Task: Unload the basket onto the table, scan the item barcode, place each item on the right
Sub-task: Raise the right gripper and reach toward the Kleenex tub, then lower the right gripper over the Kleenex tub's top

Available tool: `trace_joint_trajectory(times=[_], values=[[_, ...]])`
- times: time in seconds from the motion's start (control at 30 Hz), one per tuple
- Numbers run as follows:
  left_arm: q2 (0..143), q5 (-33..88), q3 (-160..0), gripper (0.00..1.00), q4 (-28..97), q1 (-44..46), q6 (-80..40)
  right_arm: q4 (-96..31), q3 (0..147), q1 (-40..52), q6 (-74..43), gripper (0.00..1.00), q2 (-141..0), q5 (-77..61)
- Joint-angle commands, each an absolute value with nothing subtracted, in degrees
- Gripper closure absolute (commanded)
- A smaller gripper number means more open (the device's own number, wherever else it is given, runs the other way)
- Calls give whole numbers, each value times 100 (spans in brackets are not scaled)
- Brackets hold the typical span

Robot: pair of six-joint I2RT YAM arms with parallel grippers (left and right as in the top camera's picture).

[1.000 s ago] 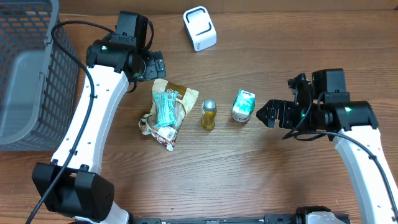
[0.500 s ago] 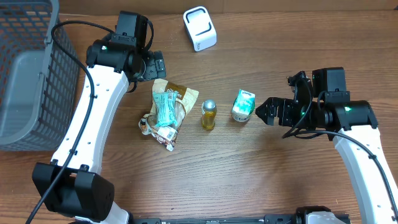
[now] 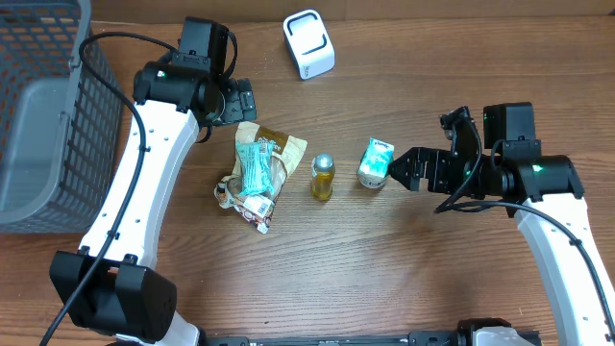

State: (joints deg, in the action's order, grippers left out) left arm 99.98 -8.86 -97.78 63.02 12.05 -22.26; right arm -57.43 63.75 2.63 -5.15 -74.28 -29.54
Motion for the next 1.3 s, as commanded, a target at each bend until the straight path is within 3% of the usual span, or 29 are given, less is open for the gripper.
trace_joint_trajectory(times=[0.0,1.27], values=[[9931,-943,-9874,0,6300,1240,-2139,-5710,6521,255,-484,0,-7402,-3406],[9931,-943,-9874,0,6300,1240,-2139,-5666,6484,255,-486,0,-7408,-3092]])
